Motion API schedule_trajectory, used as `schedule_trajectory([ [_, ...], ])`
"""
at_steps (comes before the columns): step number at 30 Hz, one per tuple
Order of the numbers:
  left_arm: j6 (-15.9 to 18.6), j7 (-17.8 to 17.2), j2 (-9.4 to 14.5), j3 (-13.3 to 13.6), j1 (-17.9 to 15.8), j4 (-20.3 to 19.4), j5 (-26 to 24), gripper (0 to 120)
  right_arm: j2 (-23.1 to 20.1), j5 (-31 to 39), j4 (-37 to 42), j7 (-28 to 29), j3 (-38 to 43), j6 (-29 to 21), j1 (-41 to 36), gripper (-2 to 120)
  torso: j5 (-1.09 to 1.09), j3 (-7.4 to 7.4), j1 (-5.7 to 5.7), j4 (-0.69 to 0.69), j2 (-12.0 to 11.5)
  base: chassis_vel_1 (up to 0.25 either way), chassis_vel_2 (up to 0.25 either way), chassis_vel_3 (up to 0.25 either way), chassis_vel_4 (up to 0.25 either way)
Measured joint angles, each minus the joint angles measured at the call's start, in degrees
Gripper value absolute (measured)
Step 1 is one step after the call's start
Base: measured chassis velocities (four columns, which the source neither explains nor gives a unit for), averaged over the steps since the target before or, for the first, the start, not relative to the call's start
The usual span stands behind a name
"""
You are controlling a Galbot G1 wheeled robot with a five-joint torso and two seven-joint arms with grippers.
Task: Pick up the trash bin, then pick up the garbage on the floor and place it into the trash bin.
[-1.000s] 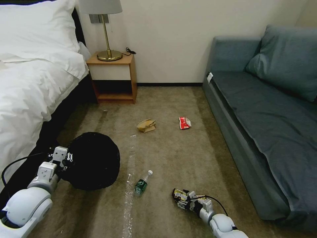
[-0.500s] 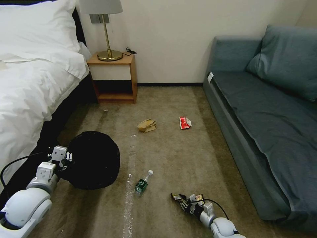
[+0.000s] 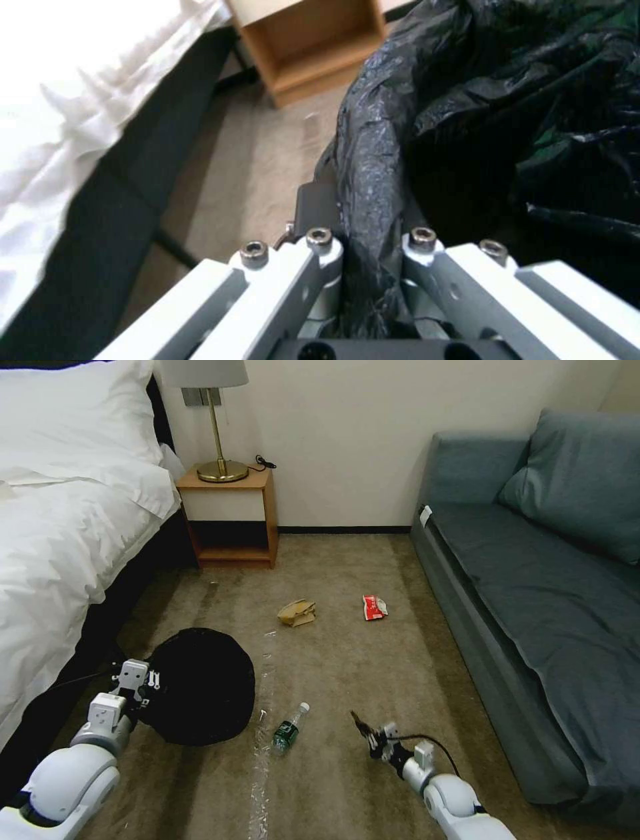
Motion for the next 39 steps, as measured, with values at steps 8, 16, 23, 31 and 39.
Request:
schedule_trajectory([
  [8,-2.2,2.3,-1.9,3.0,-2.8,2.0,-0.9,4,-0.3,6.1,5.8,0.6,-4.0,-1.4,4.8,0,0.0,0.0,0.0,0.0,0.0,0.0,0.0,0.0,0.0],
  [16,-2.4,2.2,-3.2,6.4,-7.2,4.4,-1.1,4,-0.3,13.5,12.5,1.9,-11.1,-4.7,10.7,0,-0.01,0.0,0.0,0.0,0.0,0.0,0.0,0.0,0.0],
  [23,-2.9,3.1,-4.2,7.8,-10.2,6.8,-0.9,4,0.7,20.1,13.4,3.4,-20.4,-5.6,17.7,0,-0.02,0.0,0.0,0.0,0.0,0.0,0.0,0.0,0.0],
  [31,-3.2,3.4,-5.2,7.5,-10.2,7.0,-1.2,4,6.1,24.1,7.2,4.3,-28.6,-5.2,28.3,0,-0.02,0.0,0.0,0.01,0.0,0.0,0.0,0.0,0.0],
  [39,-3.7,2.9,-5.8,6.5,-9.9,7.3,-2.4,4,12.4,24.2,-0.7,5.8,-31.9,-2.5,32.4,0,-0.02,0.0,0.0,0.0,0.0,0.0,0.0,0.0,0.0],
])
